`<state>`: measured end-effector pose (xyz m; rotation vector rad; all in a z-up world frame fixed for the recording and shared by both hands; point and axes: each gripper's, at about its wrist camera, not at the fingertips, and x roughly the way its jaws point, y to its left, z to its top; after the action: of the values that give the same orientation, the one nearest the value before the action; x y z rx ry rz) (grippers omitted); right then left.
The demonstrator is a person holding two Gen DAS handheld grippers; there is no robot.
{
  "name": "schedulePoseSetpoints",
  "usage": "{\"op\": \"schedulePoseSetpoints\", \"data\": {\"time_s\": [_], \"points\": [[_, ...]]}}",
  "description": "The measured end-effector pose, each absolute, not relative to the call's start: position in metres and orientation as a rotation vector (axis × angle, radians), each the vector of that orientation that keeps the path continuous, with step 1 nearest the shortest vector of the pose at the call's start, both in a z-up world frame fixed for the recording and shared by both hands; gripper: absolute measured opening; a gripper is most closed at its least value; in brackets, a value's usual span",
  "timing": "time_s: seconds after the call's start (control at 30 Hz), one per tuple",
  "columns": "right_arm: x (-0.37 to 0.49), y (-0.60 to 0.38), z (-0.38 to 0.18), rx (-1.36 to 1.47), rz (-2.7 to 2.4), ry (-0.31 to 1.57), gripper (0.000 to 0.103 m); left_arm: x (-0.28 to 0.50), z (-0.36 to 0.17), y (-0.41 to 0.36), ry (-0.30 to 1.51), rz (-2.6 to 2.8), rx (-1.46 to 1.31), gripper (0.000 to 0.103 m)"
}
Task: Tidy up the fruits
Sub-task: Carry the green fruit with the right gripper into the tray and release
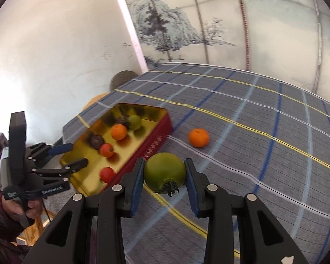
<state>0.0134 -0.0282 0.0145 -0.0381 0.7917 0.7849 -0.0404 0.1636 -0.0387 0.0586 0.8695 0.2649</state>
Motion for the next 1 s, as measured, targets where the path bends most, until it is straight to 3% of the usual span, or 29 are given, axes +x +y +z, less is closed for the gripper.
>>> {"op": "schedulePoseSetpoints", "data": {"time_s": [0.57, 1.0], "points": [[0.025, 0.092, -0.017, -0.15, 0.944, 0.901, 0.034, -0.062, -0.04, 0.209, 0.846, 0.344, 0.007, 0.061], [0.045, 0.125, -0.024, -0.164, 0.91, 0.898, 0.036, -0.064, -0.046, 0.218, 0.86, 0.353, 0.007, 0.062]]}}
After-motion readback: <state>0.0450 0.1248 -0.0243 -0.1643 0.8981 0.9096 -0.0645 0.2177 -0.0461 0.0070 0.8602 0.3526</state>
